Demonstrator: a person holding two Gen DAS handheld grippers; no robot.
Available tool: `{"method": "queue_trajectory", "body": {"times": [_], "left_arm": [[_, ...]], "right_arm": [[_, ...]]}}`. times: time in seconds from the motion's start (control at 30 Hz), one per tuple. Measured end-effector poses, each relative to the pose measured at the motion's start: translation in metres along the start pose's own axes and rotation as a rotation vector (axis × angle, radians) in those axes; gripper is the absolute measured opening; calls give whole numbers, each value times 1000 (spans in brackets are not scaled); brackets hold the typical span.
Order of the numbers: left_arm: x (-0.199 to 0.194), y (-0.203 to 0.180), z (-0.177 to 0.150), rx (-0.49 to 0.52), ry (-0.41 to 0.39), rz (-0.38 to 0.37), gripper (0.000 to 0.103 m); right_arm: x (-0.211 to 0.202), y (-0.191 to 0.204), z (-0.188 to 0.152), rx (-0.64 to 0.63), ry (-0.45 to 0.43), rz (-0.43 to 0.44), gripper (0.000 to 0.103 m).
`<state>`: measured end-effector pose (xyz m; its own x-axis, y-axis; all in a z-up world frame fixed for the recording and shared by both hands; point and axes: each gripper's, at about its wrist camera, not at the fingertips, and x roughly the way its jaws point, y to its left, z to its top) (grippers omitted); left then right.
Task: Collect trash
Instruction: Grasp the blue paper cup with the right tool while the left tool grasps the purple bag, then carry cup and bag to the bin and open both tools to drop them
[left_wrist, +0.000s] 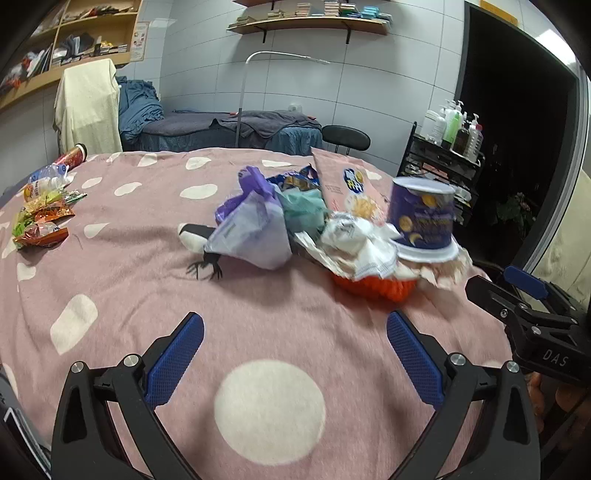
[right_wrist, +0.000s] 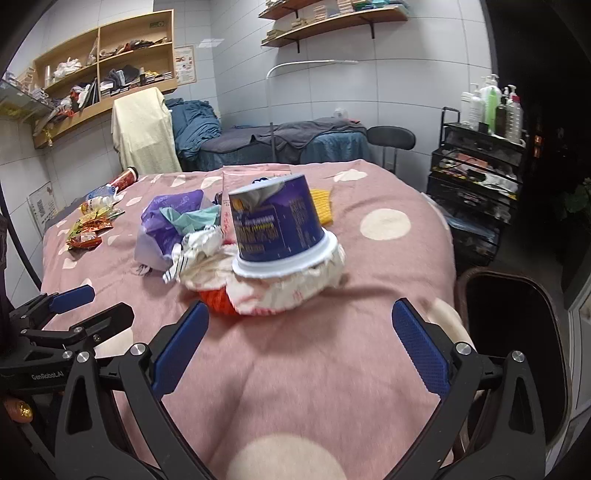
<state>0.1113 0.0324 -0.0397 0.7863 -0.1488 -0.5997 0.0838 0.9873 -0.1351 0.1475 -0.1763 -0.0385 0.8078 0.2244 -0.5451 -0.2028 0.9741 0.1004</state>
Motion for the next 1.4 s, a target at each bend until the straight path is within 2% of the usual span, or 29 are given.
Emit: {"method": "queue_trajectory", "body": {"times": [0.27,0.33,0.43,0.5,0.57,0.6,0.73,0.87,1.07,1.4], "left_arm": [[20,16,32,-29,4,9,96],[27,19,41,-39,9,18,93],[41,25,52,-57,26,18,86],[52,27,57,-59,47,25,78],[61,29,57,-61,73,27,59],[63,30,57,-67,79,22,57],[60,32,51,-83,63,10,34],[50,33,48,-78,30,28,19],[26,44,45,-133,-31,31,13],[-21,40,43,-158,-148,38,12]], "right_arm": [[39,8,39,-60,24,7,97],[46,9,45,-73,29,4,94],[54,13,54,-90,32,9,85],[61,16,58,-107,37,6,77],[67,16,59,-105,49,16,69],[68,16,60,-103,50,18,69],[67,17,59,-111,35,17,69],[61,15,59,-97,8,27,68],[42,18,58,-98,-56,27,68],[5,7,53,-42,-140,29,68]]}}
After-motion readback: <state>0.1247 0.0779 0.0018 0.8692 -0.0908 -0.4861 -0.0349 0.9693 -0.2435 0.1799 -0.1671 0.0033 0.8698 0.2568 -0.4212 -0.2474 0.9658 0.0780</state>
